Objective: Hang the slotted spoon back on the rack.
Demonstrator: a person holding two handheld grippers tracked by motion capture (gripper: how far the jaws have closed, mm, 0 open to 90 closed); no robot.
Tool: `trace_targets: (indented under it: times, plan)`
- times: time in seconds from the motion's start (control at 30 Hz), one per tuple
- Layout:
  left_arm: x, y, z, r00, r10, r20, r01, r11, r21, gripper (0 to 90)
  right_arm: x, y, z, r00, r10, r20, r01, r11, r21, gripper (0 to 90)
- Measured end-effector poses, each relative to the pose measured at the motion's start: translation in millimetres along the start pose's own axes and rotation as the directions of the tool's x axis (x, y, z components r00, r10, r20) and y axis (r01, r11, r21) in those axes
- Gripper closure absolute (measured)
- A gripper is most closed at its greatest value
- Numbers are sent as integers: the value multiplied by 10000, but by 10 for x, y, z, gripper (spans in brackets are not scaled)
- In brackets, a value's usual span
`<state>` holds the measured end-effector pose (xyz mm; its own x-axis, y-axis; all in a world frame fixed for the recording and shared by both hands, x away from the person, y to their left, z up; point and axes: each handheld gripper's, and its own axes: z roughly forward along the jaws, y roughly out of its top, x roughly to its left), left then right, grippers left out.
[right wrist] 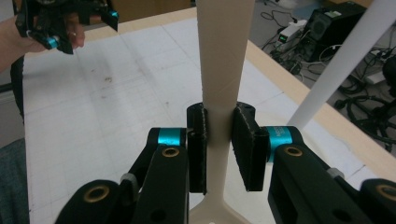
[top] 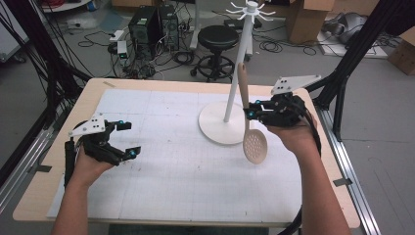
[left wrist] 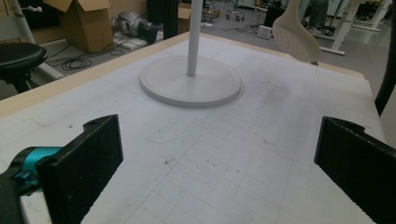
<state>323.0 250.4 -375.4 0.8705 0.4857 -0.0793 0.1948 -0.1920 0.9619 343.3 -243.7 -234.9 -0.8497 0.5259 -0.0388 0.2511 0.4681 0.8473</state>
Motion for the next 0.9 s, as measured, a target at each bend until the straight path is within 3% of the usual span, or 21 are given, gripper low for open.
trace_targets:
  times: [0.33, 0.53, 0.9]
  plan:
    - [-1, -1, -2, 9999, -37, 95, 38, 10000, -75, 17, -247, 175, -251, 9986, 169, 503, -156, 9996, -252, 762]
    - [-4, 6, -15, 9999, -29, 163, 33, 9997, -241, 17, -418, 265, -388, 9961, 517, 717, -480, 9974, -534, 762]
    - [-3, 10, -28, 9998, -55, 169, 61, 9994, -329, 17, -681, 312, -425, 9893, 1011, 1056, -940, 9931, -701, 761]
